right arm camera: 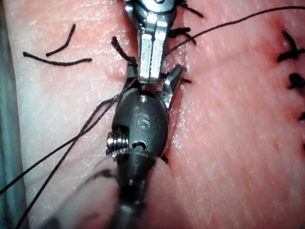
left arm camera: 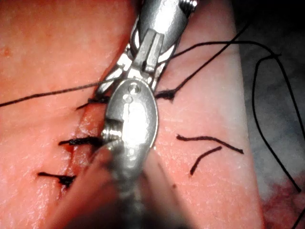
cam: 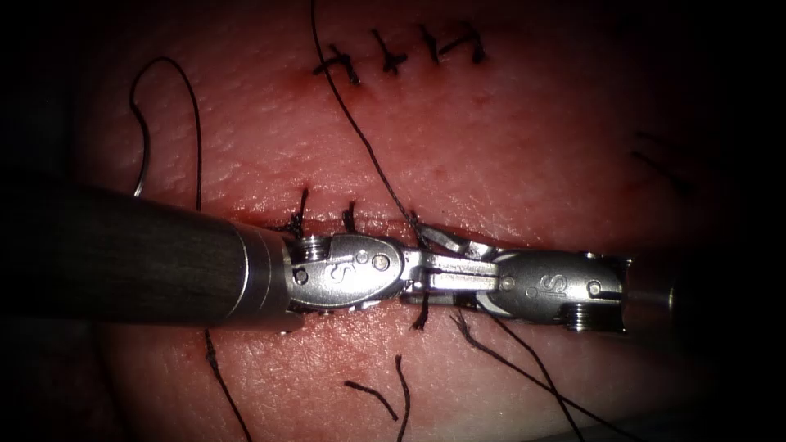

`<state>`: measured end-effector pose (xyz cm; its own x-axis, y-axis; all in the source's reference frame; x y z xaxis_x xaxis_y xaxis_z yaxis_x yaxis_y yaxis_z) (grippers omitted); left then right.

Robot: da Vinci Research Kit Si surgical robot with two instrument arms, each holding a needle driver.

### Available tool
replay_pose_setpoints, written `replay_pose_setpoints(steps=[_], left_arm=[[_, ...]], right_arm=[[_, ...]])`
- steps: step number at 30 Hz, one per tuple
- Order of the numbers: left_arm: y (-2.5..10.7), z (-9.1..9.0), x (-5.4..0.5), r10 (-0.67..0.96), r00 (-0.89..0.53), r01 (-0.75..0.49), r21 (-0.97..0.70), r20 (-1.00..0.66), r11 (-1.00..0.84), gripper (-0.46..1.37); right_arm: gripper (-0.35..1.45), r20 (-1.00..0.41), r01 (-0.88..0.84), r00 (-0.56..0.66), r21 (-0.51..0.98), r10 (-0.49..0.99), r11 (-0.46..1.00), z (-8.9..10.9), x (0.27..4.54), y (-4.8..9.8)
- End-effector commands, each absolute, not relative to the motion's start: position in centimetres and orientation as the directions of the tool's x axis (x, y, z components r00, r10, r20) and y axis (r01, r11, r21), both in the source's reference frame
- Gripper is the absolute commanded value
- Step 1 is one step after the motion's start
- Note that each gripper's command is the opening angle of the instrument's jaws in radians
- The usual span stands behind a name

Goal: Wound Closure
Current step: Pick up tail of suture with left driver

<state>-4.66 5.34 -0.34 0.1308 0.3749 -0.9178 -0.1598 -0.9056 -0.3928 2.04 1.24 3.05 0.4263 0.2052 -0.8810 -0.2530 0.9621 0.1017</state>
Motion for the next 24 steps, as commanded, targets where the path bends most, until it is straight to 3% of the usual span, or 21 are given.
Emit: replay_pose_setpoints(steps=[1, 18, 24], left_arm=[[5.34, -0.34, -4.66, 0.376, 0.128, -0.158, -0.393, -0.918, -0.906, -0.35], [5.28, -0.44, -4.58, 0.35, 0.095, -0.134, -0.36, -0.932, -0.923, -0.35], [5.18, -0.51, -4.53, 0.347, 0.104, -0.099, -0.357, -0.932, -0.929, 0.03]], right_arm=[[1.09, -0.881, -0.25, 0.426, 0.105, 0.206, 0.963, 3.03, 2.04, 1.24], [1.1, -0.886, -0.257, 0.414, 0.105, 0.207, 0.961, 3.02, 2.03, 1.29], [1.1, -0.887, -0.255, 0.414, 0.106, 0.207, 0.961, 3.03, 2.01, 1.3]])
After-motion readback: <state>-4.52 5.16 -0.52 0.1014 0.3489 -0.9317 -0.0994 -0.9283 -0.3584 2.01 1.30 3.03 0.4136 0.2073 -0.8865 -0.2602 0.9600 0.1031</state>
